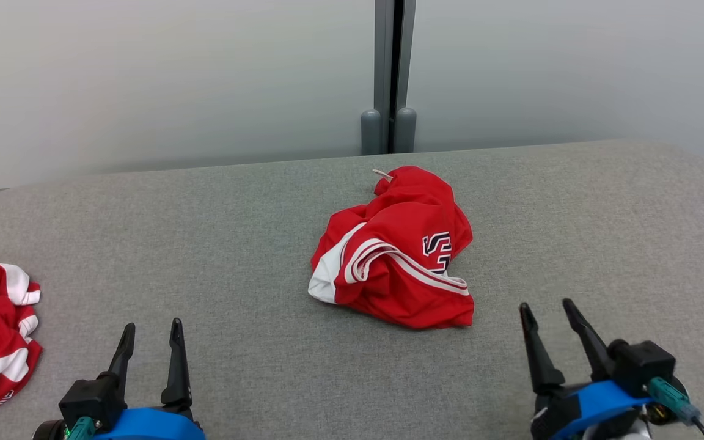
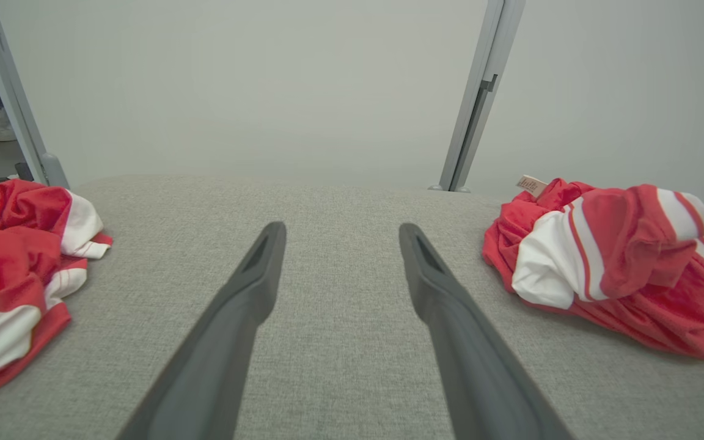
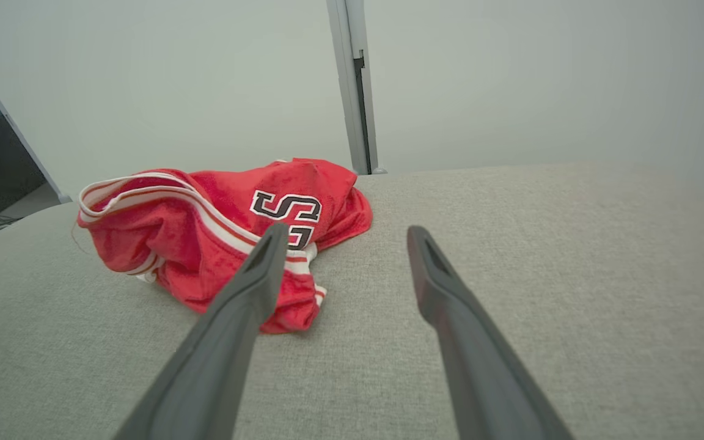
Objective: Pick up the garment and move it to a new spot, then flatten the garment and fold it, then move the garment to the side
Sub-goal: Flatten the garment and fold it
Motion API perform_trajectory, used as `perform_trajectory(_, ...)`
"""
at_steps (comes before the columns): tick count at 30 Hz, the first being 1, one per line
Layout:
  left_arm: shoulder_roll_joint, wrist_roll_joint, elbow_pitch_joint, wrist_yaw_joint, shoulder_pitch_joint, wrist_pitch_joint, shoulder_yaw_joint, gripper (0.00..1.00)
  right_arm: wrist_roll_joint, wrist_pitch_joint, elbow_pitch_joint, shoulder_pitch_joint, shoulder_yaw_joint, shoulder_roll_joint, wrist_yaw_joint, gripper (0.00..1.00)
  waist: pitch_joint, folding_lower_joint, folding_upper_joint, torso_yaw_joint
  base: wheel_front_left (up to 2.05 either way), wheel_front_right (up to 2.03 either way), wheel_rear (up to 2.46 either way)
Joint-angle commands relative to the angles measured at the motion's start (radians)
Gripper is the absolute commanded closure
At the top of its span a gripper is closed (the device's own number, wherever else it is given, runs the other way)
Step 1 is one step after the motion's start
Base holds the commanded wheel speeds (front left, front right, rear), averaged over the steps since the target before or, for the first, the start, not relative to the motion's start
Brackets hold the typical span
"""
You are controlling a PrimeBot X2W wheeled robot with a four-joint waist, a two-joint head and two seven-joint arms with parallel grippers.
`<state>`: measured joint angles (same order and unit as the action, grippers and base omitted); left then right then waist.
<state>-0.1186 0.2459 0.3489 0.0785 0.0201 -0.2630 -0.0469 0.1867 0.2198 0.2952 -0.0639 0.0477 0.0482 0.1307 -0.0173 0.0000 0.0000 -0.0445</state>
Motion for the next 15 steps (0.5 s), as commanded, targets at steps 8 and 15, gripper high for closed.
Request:
perform_trajectory(8,0.01,-0.01,0.002,0.014,0.037,-0.003,-0.007,0.0,-0.022,-0.158,0.078,-0.131,0.102,0.004,0.0,0.0,-0.027,0.0,0.0,0.02,0.0,0.0,0.0)
perform_trajectory(15,0.019,-0.018,0.003,0.025,0.058,-0.003,-0.022,0.0,0.008,-0.225,0.278,-0.269,0.125,0.023,0.0,0.0,-0.054,0.0,0.0,0.051,0.0,0.0,0.0)
